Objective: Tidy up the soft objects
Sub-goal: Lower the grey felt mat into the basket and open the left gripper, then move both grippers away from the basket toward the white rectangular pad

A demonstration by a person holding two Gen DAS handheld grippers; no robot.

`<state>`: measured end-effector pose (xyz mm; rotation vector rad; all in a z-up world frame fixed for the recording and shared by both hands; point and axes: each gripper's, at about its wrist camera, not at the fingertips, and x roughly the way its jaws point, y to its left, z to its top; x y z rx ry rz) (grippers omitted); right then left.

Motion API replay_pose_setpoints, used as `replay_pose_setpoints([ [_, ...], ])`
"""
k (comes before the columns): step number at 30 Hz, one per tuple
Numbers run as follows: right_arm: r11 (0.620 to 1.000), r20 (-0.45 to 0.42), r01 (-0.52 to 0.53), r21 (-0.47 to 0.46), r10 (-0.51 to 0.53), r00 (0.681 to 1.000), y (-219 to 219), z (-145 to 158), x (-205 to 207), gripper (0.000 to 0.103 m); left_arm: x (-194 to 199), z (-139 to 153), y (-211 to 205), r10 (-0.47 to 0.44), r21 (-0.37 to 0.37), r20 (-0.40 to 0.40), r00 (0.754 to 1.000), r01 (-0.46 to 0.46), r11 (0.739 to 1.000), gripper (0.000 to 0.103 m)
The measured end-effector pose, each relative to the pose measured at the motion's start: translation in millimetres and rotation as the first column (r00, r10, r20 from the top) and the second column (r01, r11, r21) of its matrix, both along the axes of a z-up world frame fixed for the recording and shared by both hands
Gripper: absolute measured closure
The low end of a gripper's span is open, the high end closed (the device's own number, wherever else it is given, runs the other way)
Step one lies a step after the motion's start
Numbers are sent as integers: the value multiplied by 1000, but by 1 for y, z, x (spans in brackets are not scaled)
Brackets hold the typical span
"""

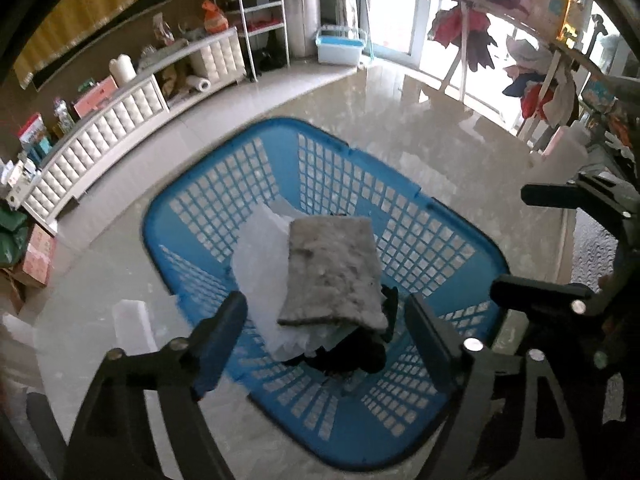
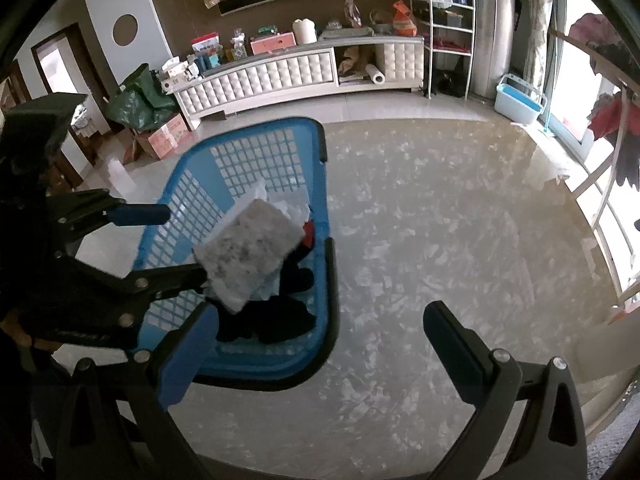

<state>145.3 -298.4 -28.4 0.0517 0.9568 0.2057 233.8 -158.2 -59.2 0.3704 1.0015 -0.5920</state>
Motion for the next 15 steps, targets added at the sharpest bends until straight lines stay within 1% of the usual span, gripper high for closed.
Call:
replay_pose_setpoints([
  [3, 1000, 15, -10, -2, 10, 1000, 9, 8, -3, 0, -11, 16, 13, 13, 1, 43, 999, -13, 1000, 20],
  [8, 999, 46, -44, -10, 44, 998, 30, 19, -7, 0, -27, 33, 33, 12, -2, 83, 996, -12, 1000, 20],
  [12, 997, 56, -74, -12, 74, 996, 49, 24, -5, 0, -36, 42, 57, 50, -14, 112, 992, -49, 999, 20],
  [15, 995, 62, -100, -10, 100, 993, 66, 28, -4, 0, -38, 49, 85, 88, -41, 121, 989, -84, 996, 20],
])
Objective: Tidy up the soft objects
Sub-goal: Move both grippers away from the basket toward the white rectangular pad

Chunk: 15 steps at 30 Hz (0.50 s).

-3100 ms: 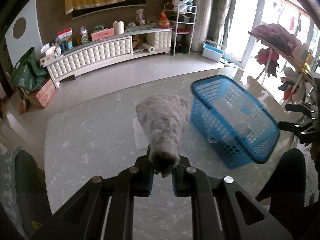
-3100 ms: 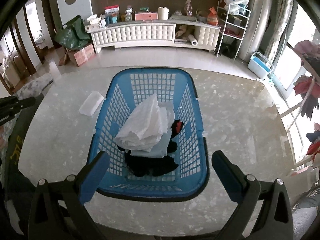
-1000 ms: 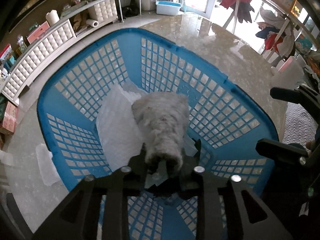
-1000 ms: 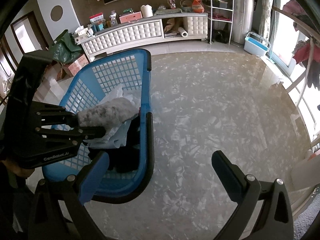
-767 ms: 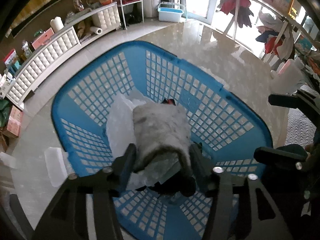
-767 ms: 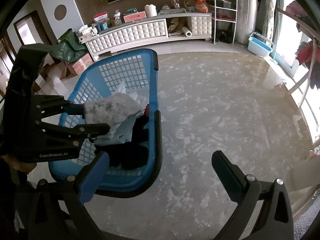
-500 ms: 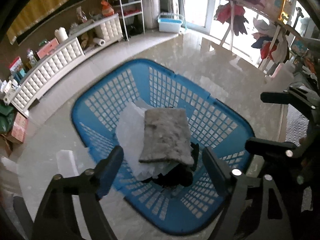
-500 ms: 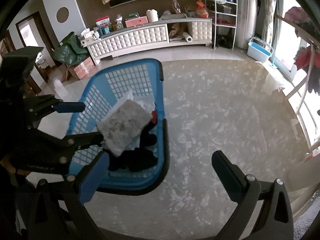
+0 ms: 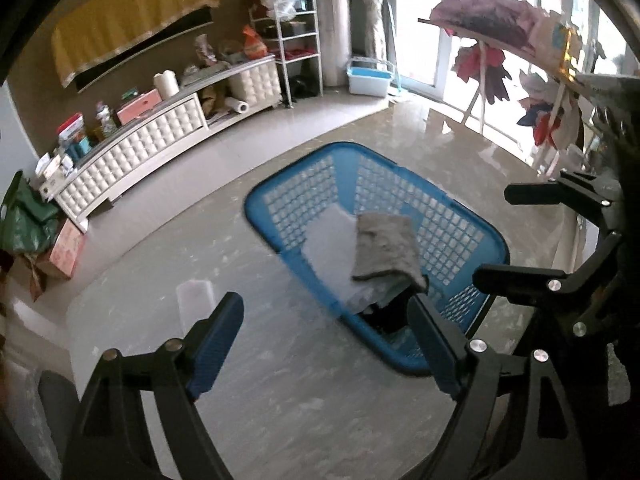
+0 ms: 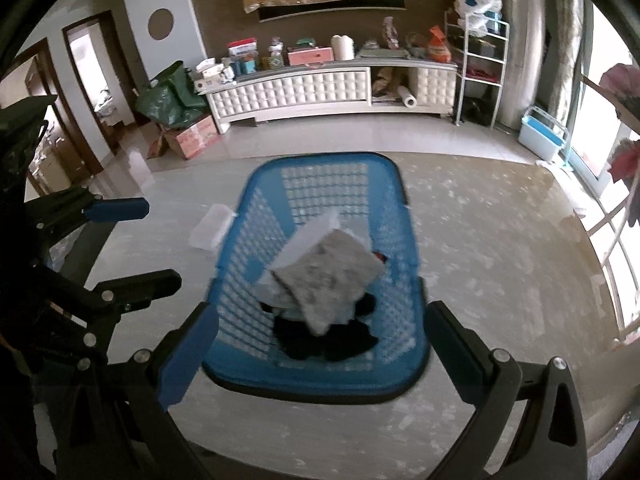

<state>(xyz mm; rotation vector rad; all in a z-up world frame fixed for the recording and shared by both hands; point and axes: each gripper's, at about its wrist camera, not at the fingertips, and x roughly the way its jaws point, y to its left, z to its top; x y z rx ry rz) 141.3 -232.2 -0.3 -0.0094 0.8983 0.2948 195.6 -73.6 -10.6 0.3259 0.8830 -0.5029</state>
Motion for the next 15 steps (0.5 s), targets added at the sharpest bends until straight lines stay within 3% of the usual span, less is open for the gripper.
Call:
replay_pose_setpoints([
  [15, 988, -29, -151, -6, 151, 988, 90, -5, 32, 0, -14, 0, 122, 183, 11, 60, 981, -184, 983, 11],
])
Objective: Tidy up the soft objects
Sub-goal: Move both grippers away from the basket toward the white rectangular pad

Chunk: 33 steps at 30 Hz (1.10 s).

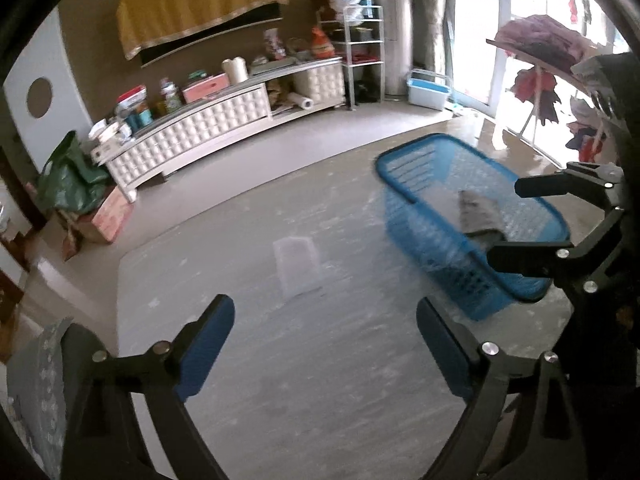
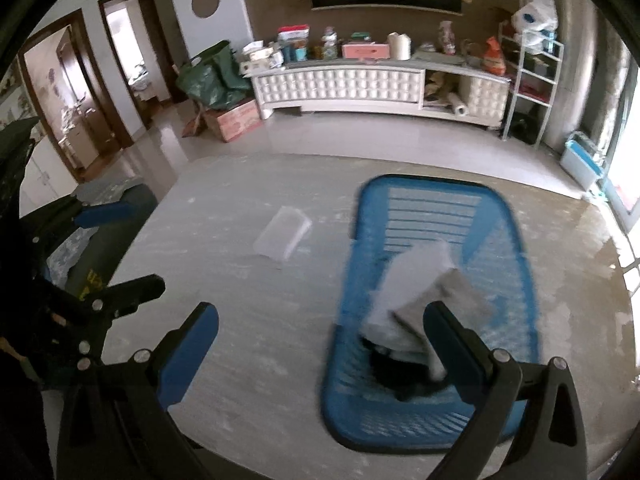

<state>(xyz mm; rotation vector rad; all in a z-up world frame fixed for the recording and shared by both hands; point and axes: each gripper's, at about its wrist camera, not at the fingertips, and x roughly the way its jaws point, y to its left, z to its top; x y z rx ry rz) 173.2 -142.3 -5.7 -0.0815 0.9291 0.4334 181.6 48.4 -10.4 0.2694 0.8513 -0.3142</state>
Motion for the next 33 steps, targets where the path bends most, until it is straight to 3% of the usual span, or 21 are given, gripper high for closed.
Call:
replay_pose_setpoints([
  [4, 1000, -26, -21, 3, 21, 999, 27, -12, 15, 0, 0, -6, 34, 56, -8, -9, 998, -56, 998, 0],
  [15, 996, -122, -81, -29, 77, 990, 94, -50, 51, 0, 16, -46, 110, 202, -33, -78, 976, -205, 978, 0],
  [23, 997, -222, -52, -52, 40, 974, 124, -105, 88, 0, 51, -94, 143, 271, -7, -139, 952, -275, 961, 0],
  [33, 994, -248, 29, -106, -54, 967, 146, -145, 128, 0, 95, -140, 165, 310, -18, -198, 930, -320, 947, 0],
])
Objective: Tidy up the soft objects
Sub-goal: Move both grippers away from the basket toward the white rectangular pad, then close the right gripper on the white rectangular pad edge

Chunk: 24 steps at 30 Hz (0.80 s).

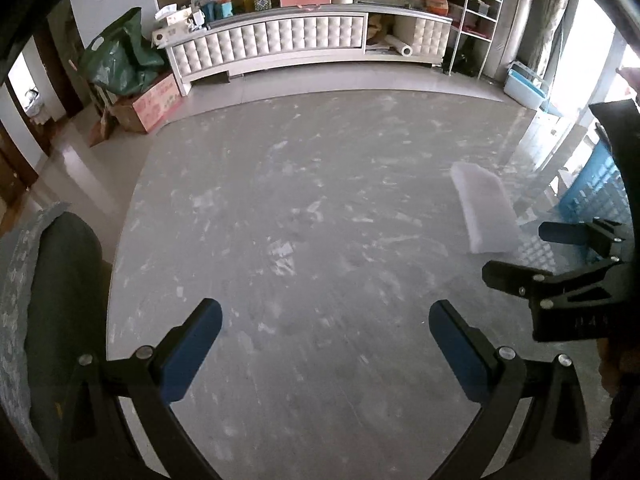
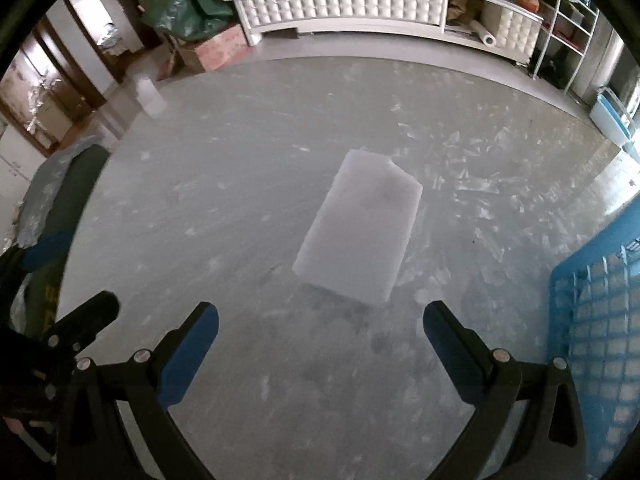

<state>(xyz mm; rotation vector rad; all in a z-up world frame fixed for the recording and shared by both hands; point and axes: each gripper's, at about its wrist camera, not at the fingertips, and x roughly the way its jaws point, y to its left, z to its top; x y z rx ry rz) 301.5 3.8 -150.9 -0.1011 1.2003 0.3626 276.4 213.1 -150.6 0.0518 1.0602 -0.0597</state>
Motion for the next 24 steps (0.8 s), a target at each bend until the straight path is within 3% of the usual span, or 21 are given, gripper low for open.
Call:
replay_pose_setpoints([
  [7, 997, -2, 69, -26, -69, 998, 3, -15, 19, 0, 19, -17, -4, -21, 5, -15, 1000, 21, 1000, 0],
  [11, 994, 22, 77, -72, -75, 997, 8, -19, 23, 16, 22, -21, -6, -36, -6, -17, 999, 36, 999, 0],
  [15, 994, 73, 54, -100, -47, 996, 7, -16, 17, 49, 22, -21, -8, -51, -11, -9, 999, 51, 999, 0],
  [24, 998, 131, 15, -62, -6, 991, -12, 0, -14, 55, 15, -6, -15, -73, -10, 23, 997, 74, 997, 0],
])
